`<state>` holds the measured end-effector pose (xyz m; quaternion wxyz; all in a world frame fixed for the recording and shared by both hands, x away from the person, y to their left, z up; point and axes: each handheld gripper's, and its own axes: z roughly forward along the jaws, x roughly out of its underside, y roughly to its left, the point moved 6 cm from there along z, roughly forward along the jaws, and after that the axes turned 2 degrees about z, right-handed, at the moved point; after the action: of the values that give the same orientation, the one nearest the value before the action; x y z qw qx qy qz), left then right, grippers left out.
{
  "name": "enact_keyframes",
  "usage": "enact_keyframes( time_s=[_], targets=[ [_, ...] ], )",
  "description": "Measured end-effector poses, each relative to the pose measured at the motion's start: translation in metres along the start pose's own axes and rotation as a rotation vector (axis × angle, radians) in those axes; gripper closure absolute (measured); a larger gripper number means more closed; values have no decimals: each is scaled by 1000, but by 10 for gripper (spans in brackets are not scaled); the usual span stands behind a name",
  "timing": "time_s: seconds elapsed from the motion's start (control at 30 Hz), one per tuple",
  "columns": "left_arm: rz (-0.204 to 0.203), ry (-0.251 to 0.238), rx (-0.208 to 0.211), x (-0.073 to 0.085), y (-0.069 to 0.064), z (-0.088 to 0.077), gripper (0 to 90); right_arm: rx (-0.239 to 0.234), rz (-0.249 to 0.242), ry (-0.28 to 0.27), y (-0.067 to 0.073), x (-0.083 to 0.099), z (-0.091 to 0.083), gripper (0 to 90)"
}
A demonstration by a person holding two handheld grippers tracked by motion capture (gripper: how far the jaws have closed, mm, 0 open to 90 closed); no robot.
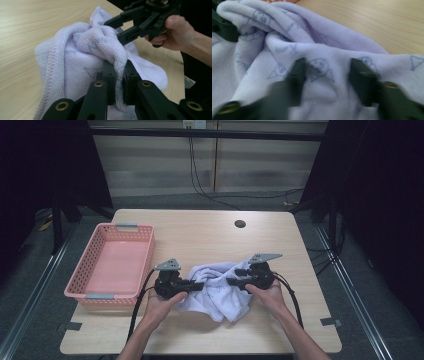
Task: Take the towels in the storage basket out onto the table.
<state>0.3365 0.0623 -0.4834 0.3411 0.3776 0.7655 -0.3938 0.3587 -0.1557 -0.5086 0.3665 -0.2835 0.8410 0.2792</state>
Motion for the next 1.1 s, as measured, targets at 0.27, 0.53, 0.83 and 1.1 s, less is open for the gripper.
enact_keyframes(
  time_s=[0.27,0.53,0.83,1.1],
  targets=[
    [-6,-51,18,-8,-4,-12,838,67,16,-57,-8,-11,-12,848],
    [-46,-198,28,-30,-1,-48,843,172,39,-157,-44,-54,-73,850],
    [-3,-300,-24,-60,-5,-97,844,309,43,-226,-77,-108,-127,853],
    [-36,-242,-17,-47,3,-93,737,351,67,-211,-103,-123,-133,804]
  ],
)
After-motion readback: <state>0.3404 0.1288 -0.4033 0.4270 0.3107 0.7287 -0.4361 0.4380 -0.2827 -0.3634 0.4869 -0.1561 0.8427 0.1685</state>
